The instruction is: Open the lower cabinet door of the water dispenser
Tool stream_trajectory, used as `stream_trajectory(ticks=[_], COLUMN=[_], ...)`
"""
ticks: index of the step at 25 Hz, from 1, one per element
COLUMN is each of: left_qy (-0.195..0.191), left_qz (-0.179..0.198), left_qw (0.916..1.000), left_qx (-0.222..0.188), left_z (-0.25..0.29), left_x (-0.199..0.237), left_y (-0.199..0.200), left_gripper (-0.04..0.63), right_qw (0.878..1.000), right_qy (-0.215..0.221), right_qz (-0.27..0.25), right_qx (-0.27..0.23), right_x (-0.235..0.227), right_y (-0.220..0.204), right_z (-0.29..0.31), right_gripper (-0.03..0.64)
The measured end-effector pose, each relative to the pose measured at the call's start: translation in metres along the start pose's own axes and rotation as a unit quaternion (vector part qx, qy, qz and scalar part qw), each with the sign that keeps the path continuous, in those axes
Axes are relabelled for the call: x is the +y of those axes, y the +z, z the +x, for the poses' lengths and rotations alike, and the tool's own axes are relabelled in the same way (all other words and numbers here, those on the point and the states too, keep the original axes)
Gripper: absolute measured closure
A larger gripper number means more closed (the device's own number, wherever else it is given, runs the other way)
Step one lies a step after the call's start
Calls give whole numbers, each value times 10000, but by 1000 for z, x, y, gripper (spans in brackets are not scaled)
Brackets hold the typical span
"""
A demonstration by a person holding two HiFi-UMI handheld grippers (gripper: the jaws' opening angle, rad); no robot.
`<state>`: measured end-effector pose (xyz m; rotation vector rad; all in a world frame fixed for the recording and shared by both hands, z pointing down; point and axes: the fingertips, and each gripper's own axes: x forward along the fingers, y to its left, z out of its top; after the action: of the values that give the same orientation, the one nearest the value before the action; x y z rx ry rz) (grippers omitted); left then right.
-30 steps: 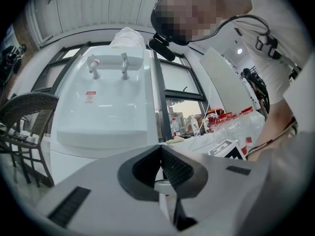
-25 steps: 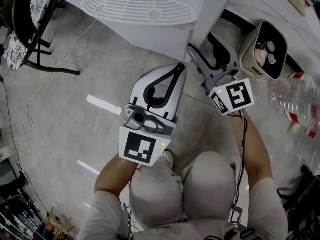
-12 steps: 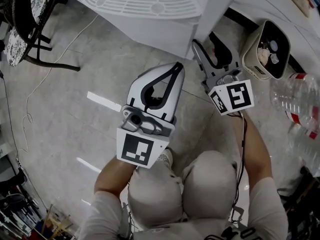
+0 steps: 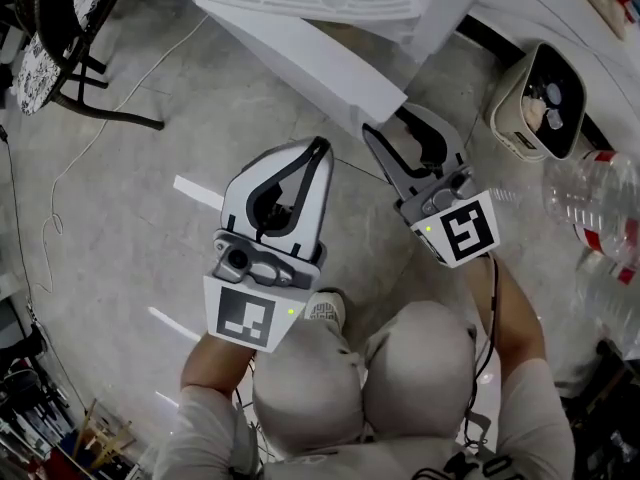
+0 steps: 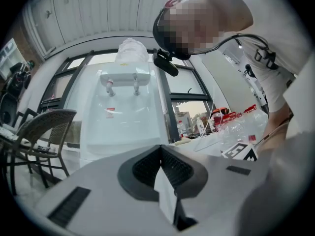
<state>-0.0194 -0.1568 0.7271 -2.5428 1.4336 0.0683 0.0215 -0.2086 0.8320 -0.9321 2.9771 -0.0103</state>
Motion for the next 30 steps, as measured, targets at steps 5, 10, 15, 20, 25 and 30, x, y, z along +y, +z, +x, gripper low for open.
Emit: stream_trajectory(ticks=[5,10,15,20,25,30], left_qy=[355,701,1158,1443,1666,1945], left_qz=[64,98,62,2,94,164], left_qw=[9991,9969,9920,9882,9843,9787], left_qx=[238,328,499,516,569,644], left_z=[-41,-64,-81,-107,-133,-159], left_x=[21,35,47,65,83,100], left_y=[-10,-12,-27,-27,-20,-17], left_gripper=[594,594,594,594,594,594], right_qw=[9977,9947,9900,9834,9767,9704], right_qy=[672,1009,1386,1798,2143,2411], right_qz=[4,-140,-229,-202,-105,-93], right_qx=[50,127,-88,-96,-99,-113], right_x=[43,70,107,144,172,197], right_y=[2,2,9,9,8,7], right_z=[0,8,18,40,59,81], right_gripper=[445,446,509,512,523,531])
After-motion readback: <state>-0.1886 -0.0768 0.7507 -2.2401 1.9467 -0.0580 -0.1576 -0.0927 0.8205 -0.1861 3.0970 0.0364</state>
